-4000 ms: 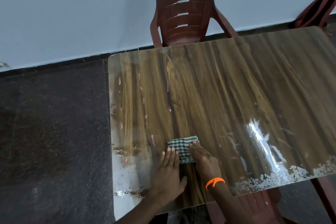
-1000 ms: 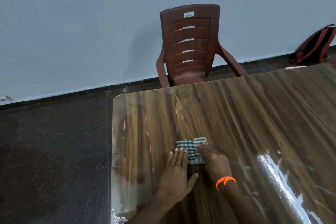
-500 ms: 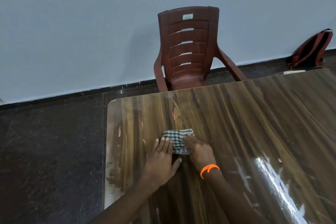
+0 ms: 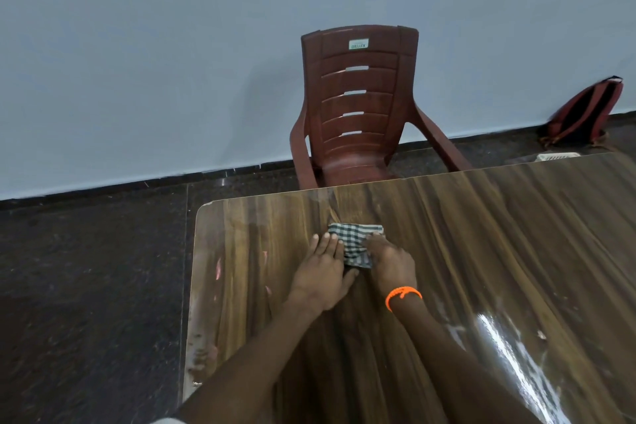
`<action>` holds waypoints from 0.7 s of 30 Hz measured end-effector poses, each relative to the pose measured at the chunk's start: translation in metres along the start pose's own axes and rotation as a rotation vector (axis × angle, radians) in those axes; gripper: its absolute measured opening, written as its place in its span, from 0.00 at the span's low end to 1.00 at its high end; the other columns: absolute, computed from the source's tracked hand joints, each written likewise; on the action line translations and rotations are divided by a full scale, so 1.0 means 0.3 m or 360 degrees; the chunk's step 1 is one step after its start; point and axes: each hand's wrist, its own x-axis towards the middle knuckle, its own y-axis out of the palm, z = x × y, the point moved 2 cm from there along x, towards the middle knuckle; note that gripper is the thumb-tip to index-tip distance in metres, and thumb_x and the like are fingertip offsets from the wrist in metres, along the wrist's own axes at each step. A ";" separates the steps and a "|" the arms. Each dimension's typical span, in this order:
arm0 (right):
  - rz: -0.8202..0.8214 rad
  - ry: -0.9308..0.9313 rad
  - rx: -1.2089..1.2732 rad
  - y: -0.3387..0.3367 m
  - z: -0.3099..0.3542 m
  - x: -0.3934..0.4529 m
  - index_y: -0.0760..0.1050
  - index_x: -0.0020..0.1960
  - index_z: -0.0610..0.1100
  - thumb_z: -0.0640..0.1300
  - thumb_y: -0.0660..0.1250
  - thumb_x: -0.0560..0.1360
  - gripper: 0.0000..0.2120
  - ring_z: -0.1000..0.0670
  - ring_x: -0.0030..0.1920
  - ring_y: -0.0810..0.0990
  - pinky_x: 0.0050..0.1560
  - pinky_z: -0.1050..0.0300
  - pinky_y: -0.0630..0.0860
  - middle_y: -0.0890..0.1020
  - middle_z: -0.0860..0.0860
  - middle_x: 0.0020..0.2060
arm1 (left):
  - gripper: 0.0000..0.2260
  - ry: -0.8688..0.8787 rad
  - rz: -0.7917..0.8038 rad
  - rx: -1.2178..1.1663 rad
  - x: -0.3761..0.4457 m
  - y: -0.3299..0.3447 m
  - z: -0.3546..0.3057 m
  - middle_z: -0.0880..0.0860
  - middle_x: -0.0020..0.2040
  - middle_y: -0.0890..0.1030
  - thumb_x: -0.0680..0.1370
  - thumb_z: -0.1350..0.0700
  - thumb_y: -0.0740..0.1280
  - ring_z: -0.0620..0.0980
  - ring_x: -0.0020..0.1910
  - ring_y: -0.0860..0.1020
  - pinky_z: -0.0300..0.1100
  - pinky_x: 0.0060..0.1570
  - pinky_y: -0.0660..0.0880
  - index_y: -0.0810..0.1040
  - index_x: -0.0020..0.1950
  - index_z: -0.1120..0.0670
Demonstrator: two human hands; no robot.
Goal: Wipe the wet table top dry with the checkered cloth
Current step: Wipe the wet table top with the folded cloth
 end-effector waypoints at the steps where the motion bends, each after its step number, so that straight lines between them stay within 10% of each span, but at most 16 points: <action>1: 0.0020 -0.0021 0.0026 0.020 0.023 0.009 0.81 0.51 0.51 0.35 0.70 0.69 0.15 0.49 0.55 0.81 0.43 0.54 0.79 0.83 0.54 0.54 | 0.41 -0.0014 -0.0014 0.0002 -0.010 -0.001 0.028 0.61 0.81 0.58 0.77 0.36 0.36 0.57 0.81 0.52 0.54 0.79 0.42 0.56 0.81 0.62; 10: 0.0117 -0.0185 0.0035 0.026 -0.034 -0.093 0.80 0.56 0.54 0.38 0.69 0.71 0.17 0.57 0.63 0.75 0.53 0.56 0.79 0.79 0.58 0.60 | 0.37 0.0012 -0.0059 -0.0153 -0.174 0.064 -0.025 0.61 0.81 0.58 0.83 0.35 0.45 0.56 0.81 0.51 0.54 0.80 0.46 0.56 0.81 0.62; 21: -0.0063 0.0259 0.0019 0.019 -0.054 0.267 0.80 0.55 0.55 0.40 0.65 0.73 0.15 0.42 0.49 0.82 0.46 0.51 0.76 0.82 0.53 0.55 | 0.35 0.0064 -0.0096 0.0004 0.270 -0.054 0.092 0.61 0.81 0.58 0.84 0.37 0.48 0.57 0.81 0.53 0.53 0.79 0.43 0.56 0.81 0.62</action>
